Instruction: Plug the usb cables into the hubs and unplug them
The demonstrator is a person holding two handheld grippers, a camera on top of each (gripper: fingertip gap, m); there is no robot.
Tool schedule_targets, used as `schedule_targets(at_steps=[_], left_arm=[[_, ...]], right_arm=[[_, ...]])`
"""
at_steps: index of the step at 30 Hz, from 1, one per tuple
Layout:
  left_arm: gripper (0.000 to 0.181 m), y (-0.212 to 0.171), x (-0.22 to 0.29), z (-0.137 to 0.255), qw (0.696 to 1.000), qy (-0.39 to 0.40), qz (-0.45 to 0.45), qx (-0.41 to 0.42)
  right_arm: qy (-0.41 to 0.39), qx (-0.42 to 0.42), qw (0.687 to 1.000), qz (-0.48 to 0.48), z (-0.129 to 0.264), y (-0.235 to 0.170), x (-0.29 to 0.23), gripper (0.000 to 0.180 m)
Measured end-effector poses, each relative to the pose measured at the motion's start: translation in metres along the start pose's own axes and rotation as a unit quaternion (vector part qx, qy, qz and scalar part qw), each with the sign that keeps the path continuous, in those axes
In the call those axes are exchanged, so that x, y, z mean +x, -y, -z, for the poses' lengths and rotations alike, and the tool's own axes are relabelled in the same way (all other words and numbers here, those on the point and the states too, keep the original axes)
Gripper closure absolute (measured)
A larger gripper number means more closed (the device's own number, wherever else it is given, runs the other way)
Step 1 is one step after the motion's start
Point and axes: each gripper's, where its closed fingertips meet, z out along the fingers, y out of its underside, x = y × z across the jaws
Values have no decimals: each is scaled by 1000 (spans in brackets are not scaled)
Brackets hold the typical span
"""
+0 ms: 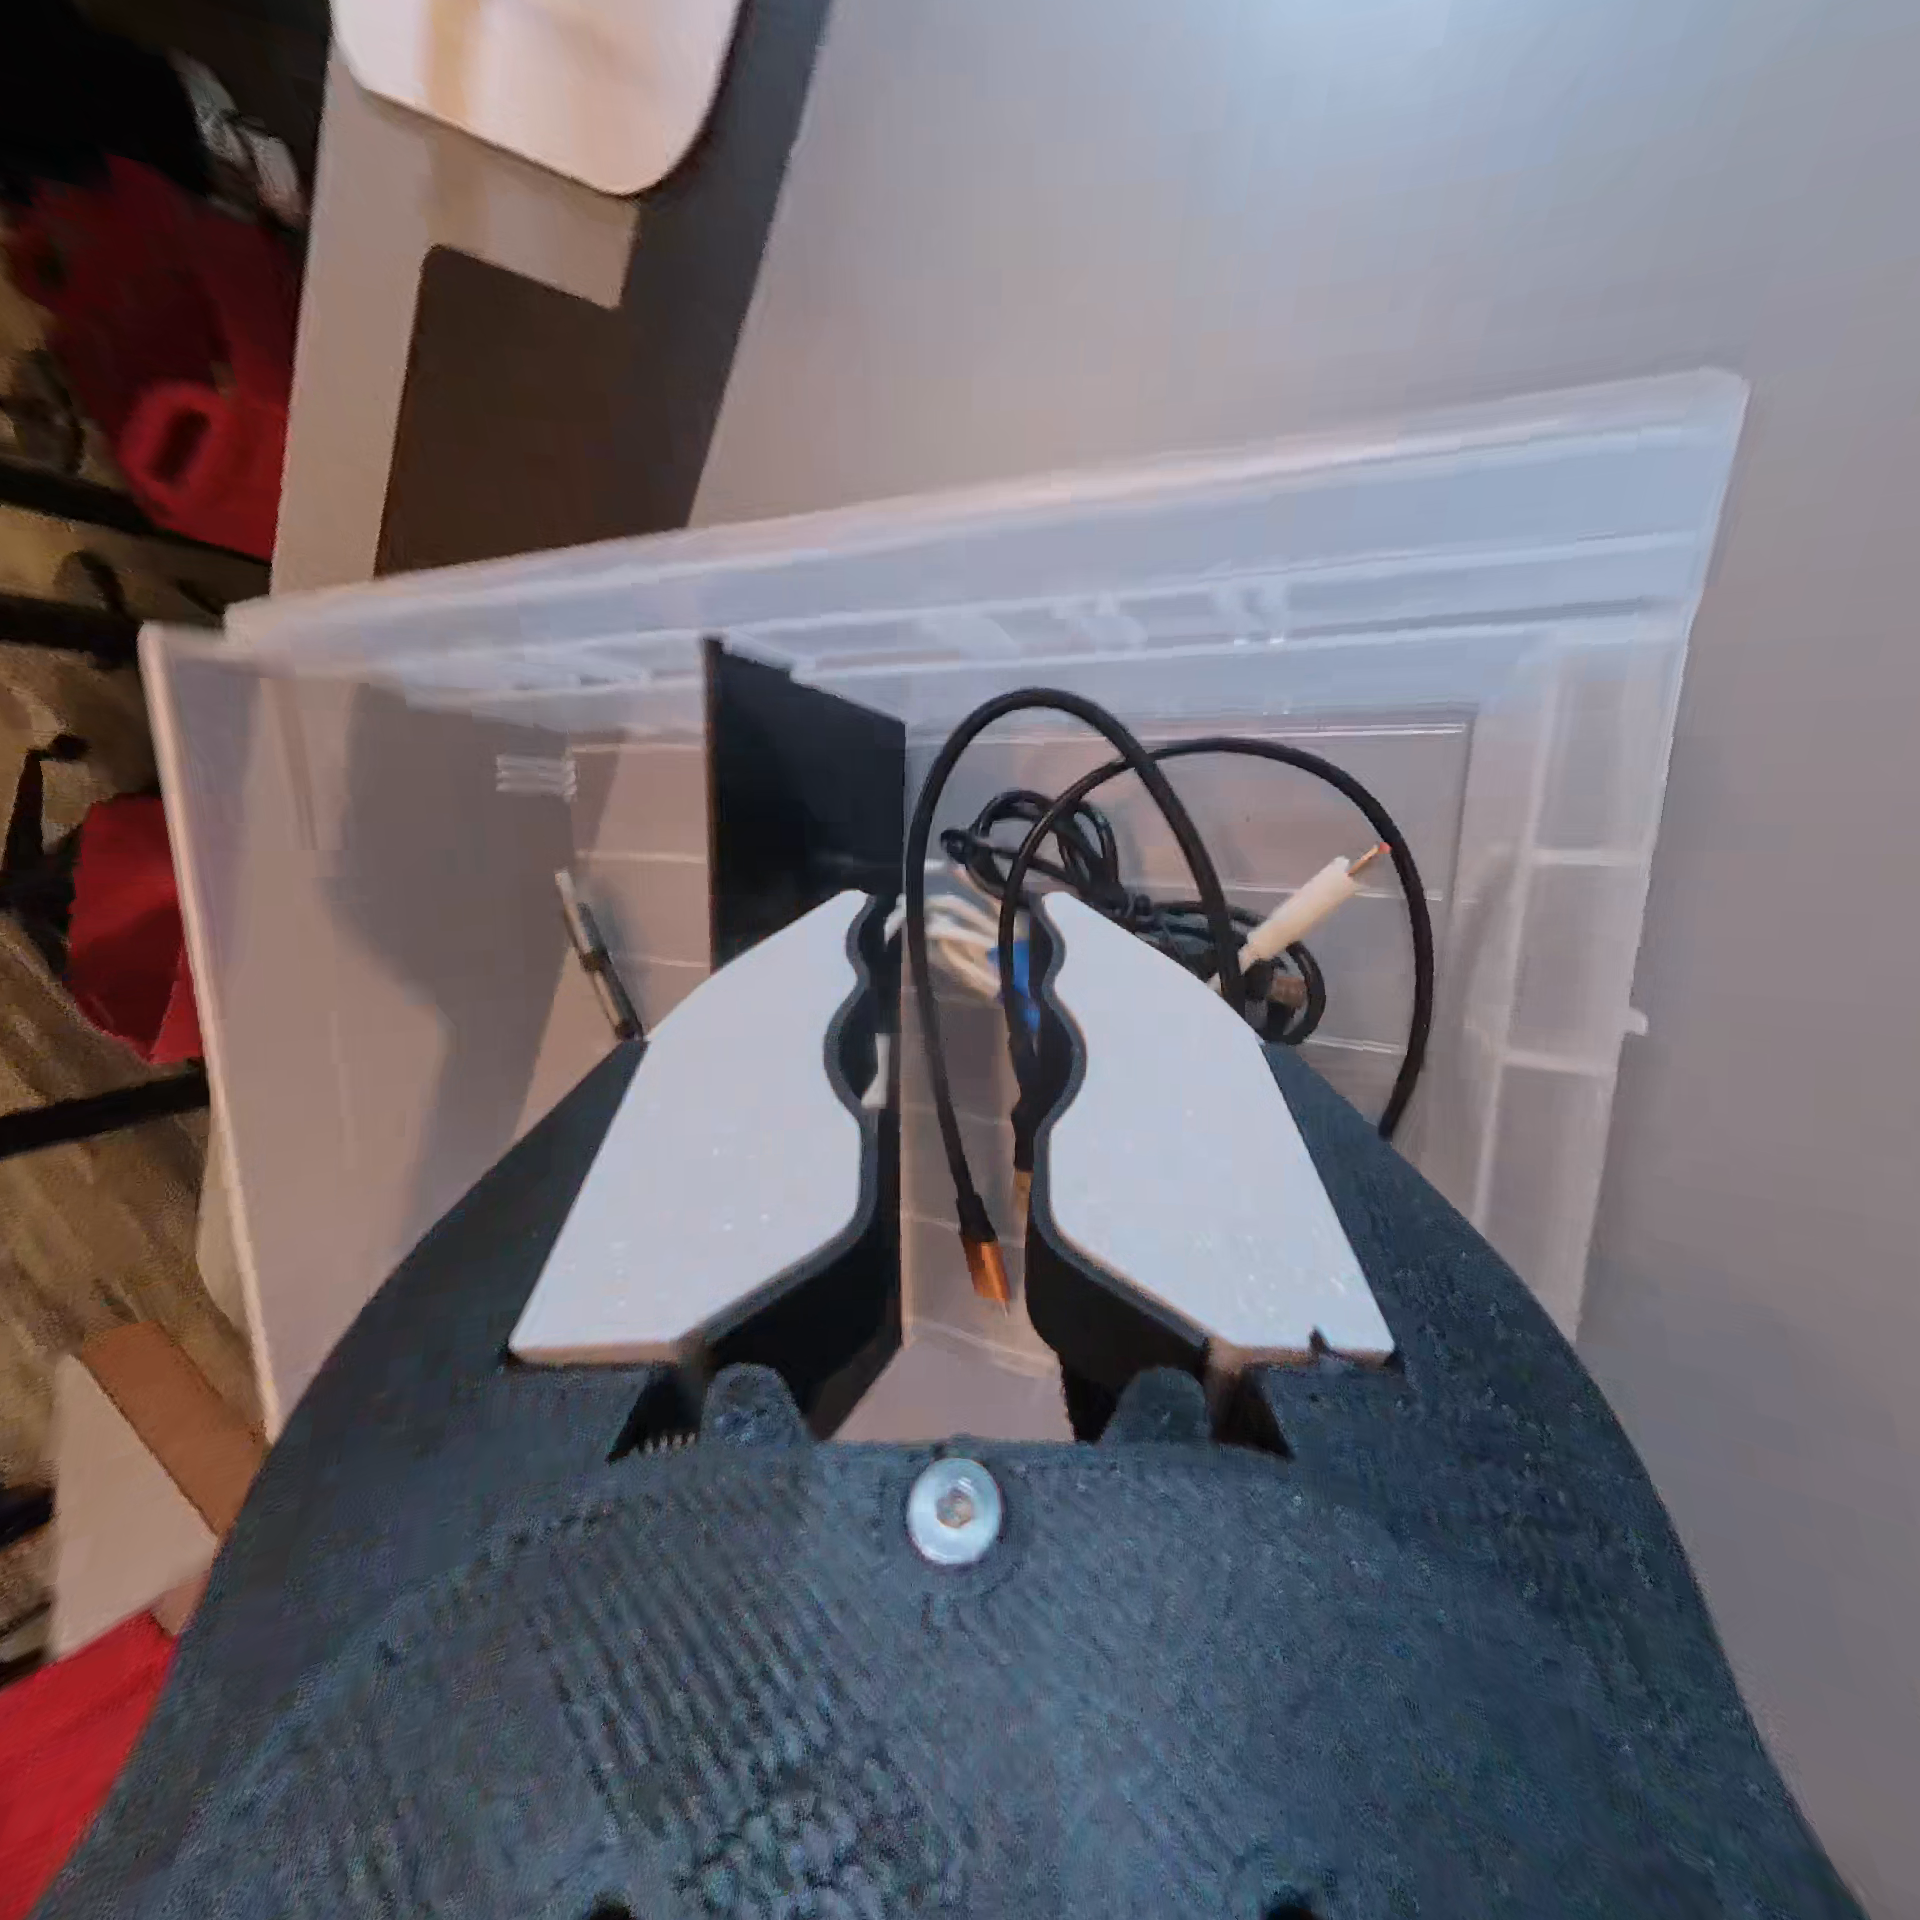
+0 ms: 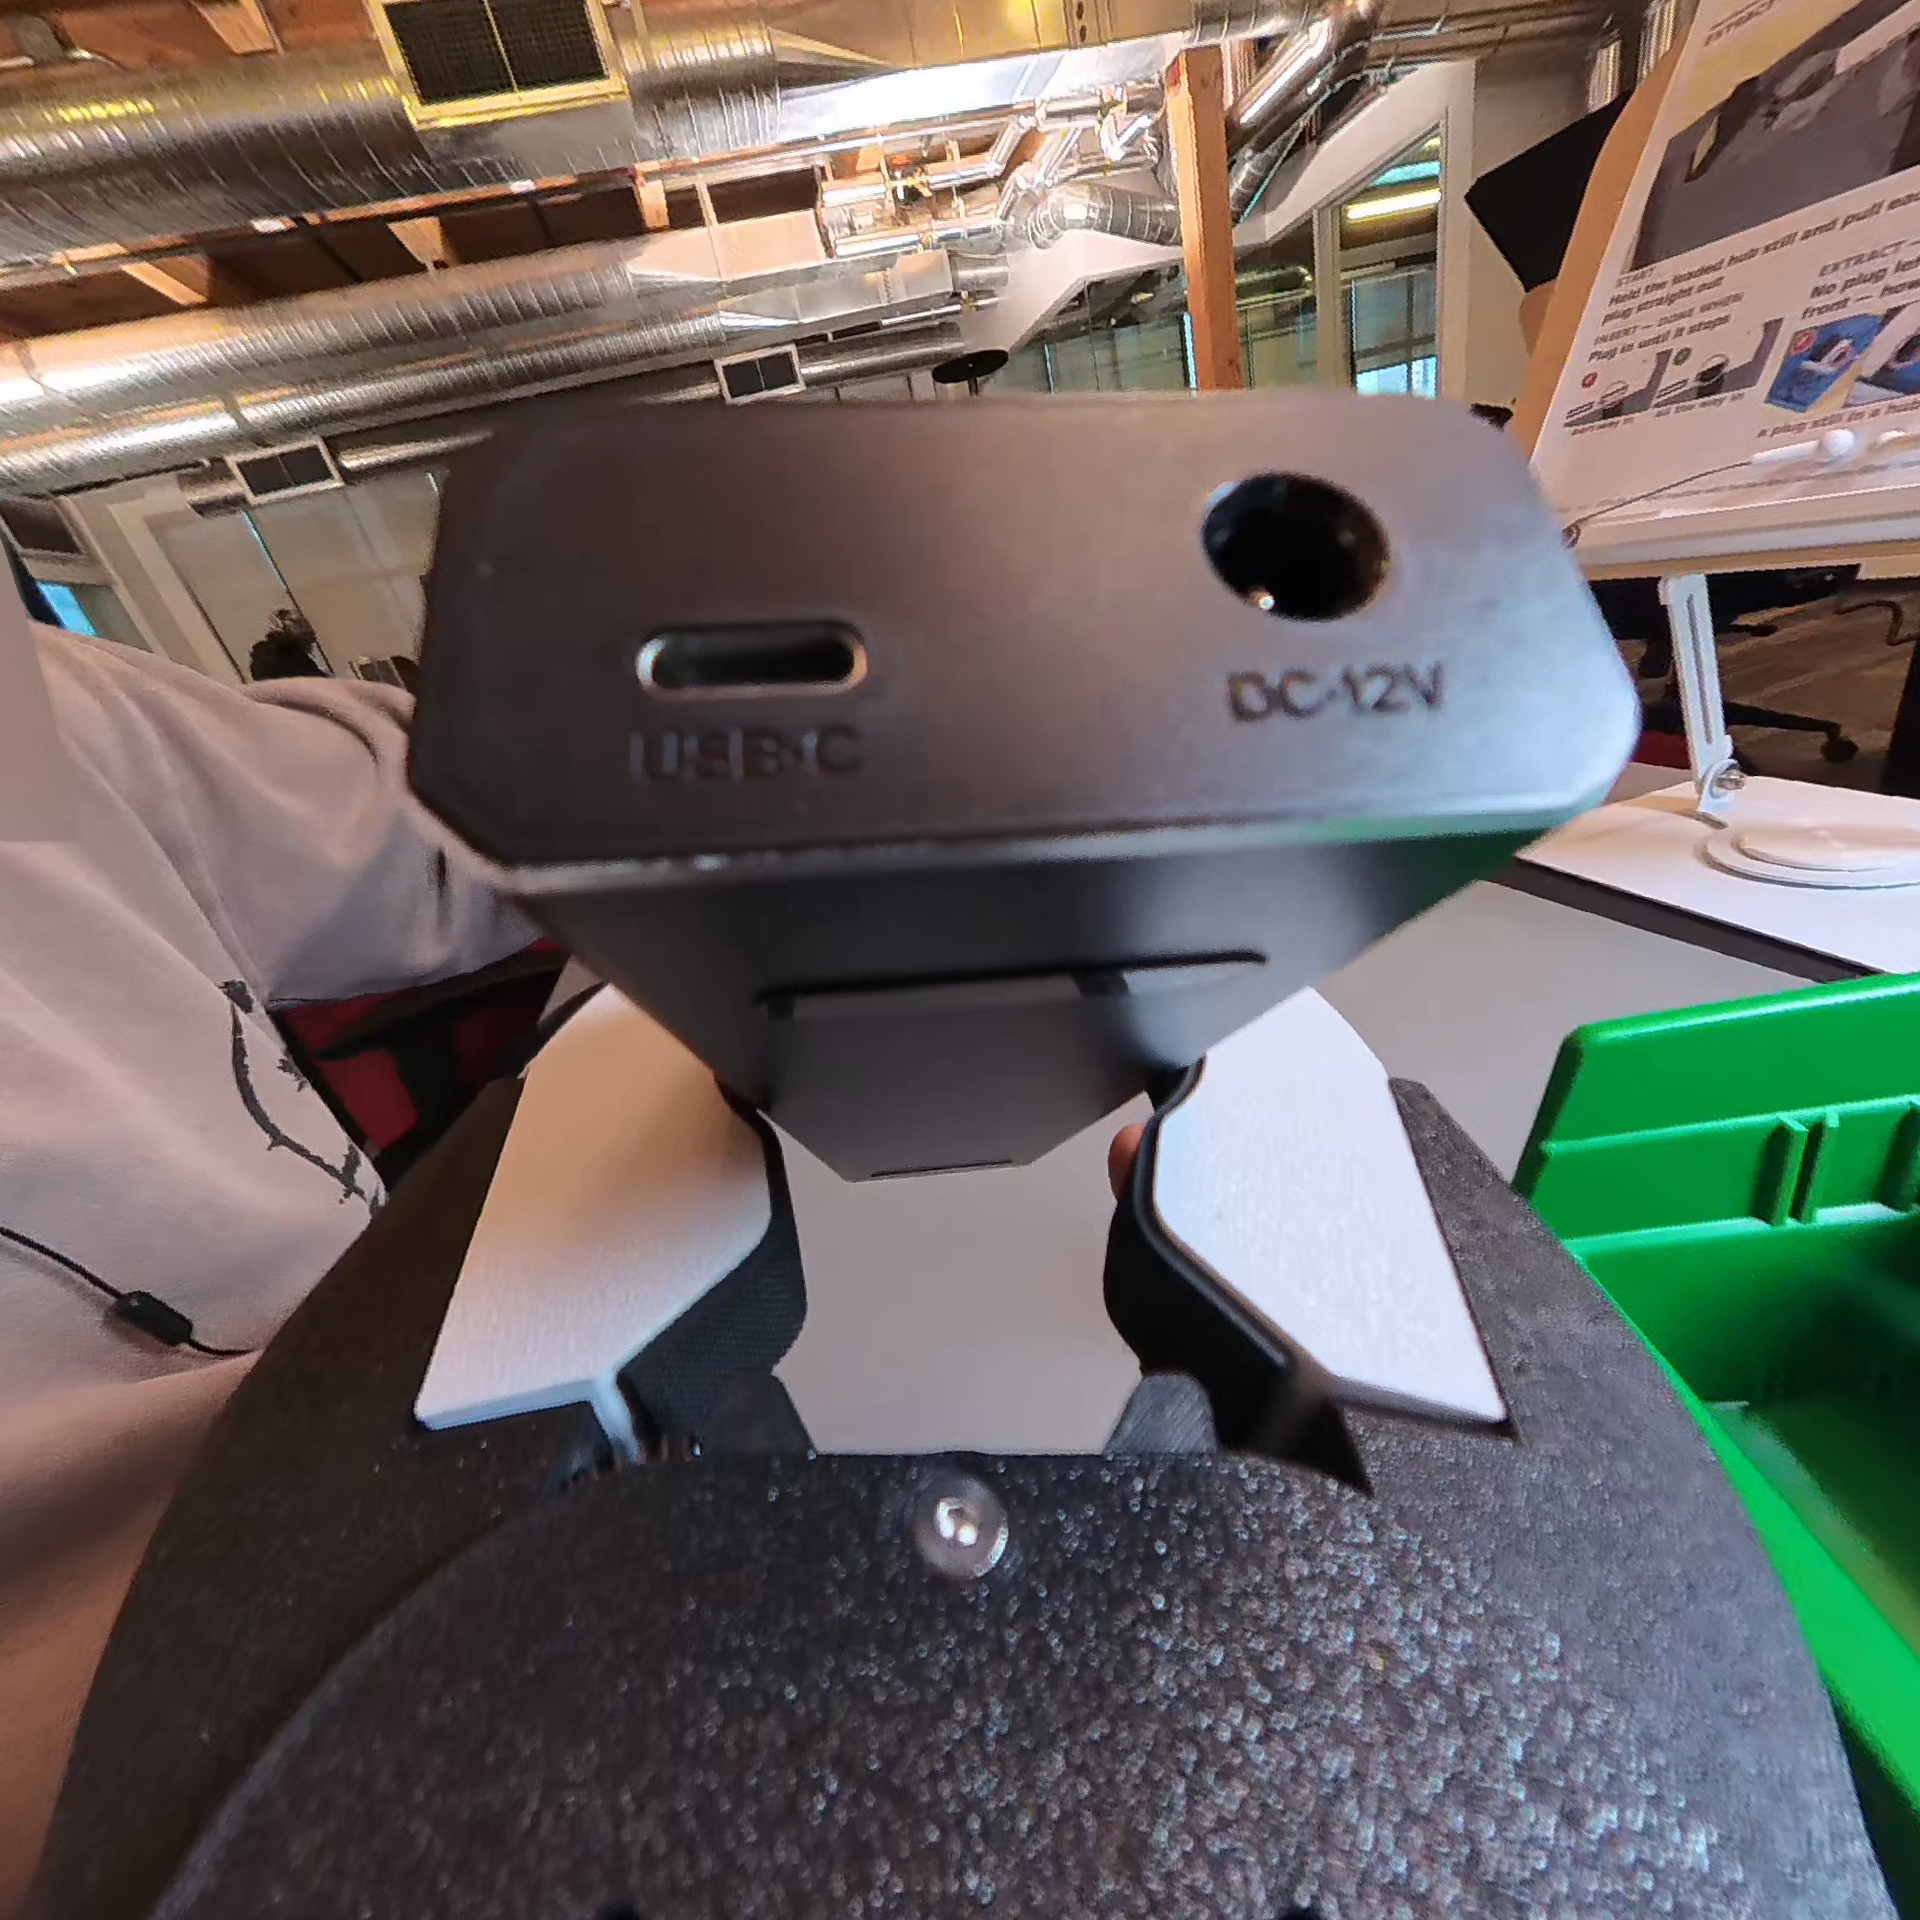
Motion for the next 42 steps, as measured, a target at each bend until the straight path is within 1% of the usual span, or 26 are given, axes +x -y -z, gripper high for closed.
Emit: schedule_targets(at_steps=[4, 7, 9, 11, 13, 15, 17, 21, 24, 26, 29, 31, 32, 35, 37, 39, 41, 42], left_arm=[[153, 10, -2, -28, 995, -1, -85, -53], [155, 6, -6, -45, 983, -13, -145, -108], [161, 7, -1, -56, 981, -37, -158, -110], [174, 5, 0, -64, 977, -41, -171, -120], [176, 3, -2, -63, 973, -34, -189, -129], [176, 6, -7, -51, 976, -27, -173, -125], [176, 11, -20, -28, 982, -1, -151, -115], [176, 28, -48, 37, 991, 50, -90, -88], [176, 50, -59, 81, 994, 54, -42, -82], [176, 74, -51, 104, 997, 26, -22, -67], [176, 115, -9, 121, 996, -78, 8, -34], [176, 136, 30, 113, 987, -157, 20, -20], [176, 143, 51, 103, 980, -195, 26, -16], [176, 151, 116, 54, 959, -281, 40, -17], [176, 140, 151, 11, 952, -300, 37, -46], [175, 130, 175, -22, 952, -299, 19, -64], [170, 127, 181, -40, 959, -274, -9, -63], [162, 127, 179, -44, 965, -253, -32, -58]], right_arm=[[-9, -4, 1000, -15, 0, -4, 7, 108], [-14, -3, 1000, -24, 2, -5, 11, 108], [-17, -2, 1000, -21, 3, -4, 11, 108], [-13, 0, 1000, -20, 3, -2, 10, 108], [-15, 3, 1000, -19, 4, 0, 10, 107], [-17, 3, 1000, -18, 5, 1, 11, 108], [-17, 6, 1000, -20, 6, 2, 11, 108], [-13, 18, 999, -31, 9, 7, 12, 107], [-10, 27, 999, -42, 9, 10, 12, 107], [-9, 33, 998, -51, 9, 11, 12, 107], [-11, 43, 998, -50, 10, 16, 10, 108], [-14, 51, 998, -42, 13, 21, 8, 107], [-13, 55, 998, -40, 14, 23, 7, 107], [-8, 60, 998, -28, 18, 28, 1, 107], [-12, 58, 998, -23, 20, 27, 1, 108], [-15, 58, 998, -26, 21, 26, 2, 108], [-13, 56, 998, -32, 20, 25, 3, 108], [-12, 53, 998, -33, 19, 23, 3, 108]])
